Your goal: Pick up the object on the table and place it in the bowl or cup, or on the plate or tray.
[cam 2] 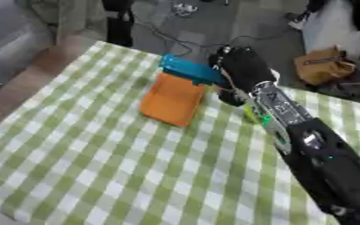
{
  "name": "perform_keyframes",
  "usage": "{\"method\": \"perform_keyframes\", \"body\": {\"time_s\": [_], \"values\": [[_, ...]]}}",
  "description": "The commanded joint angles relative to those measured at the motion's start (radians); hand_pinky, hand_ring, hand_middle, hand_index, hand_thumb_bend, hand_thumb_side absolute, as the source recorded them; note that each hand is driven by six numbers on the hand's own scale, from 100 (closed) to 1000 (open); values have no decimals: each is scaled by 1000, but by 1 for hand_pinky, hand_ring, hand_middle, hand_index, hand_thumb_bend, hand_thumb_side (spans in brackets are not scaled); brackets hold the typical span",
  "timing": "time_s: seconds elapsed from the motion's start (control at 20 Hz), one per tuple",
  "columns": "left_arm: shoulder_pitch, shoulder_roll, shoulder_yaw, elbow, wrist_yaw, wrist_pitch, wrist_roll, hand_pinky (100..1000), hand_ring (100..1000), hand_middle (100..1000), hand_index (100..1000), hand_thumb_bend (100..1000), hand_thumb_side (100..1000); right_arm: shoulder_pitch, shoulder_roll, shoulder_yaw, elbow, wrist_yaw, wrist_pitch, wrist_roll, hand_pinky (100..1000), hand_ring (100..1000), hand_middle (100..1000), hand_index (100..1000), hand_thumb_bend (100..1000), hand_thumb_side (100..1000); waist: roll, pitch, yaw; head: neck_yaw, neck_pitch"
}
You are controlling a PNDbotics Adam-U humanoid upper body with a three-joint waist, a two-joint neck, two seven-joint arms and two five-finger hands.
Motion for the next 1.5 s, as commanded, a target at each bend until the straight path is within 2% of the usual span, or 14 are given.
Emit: {"method": "perform_keyframes", "body": {"time_s": [0.05, 0.25, 0.5, 0.8, 1.1, 1.5], "values": [[-30, -4, -11, -20, 10, 4, -16, 685, 726, 750, 821, 213, 778, -27, -41, -21, -31, 2, 15, -19, 377, 471, 455, 593, 131, 100, -13, 4, 7, -49, -21], [-45, -15, -23, -20, 11, 14, -31, 685, 725, 749, 820, 216, 782, -34, -44, -27, -31, 3, 25, -36, 380, 473, 456, 595, 125, 100, -27, 14, 21, -93, -25], [-64, -31, -34, -20, 11, 29, -45, 685, 725, 749, 820, 220, 785, -44, -38, -32, -27, 1, 34, -53, 381, 474, 456, 598, 117, 100, -44, 29, 34, -126, -30], [-76, -40, -40, -20, 10, 38, -55, 685, 725, 749, 820, 223, 787, -57, -23, -27, -19, 2, 29, -62, 383, 476, 455, 599, 109, 100, -59, 40, 45, -139, -29], [-82, -47, -42, -20, 7, 46, -58, 685, 726, 749, 819, 228, 788, -72, -8, 0, -51, 2, -20, -46, 403, 487, 461, 605, 102, 100, -71, 44, 52, -134, -25], [-85, -52, -43, -20, 8, 48, -58, 685, 726, 749, 819, 229, 788, -74, 17, 30, -74, -26, -94, -10, 420, 490, 462, 613, 100, 100, -73, 44, 53, -136, -23]]}}
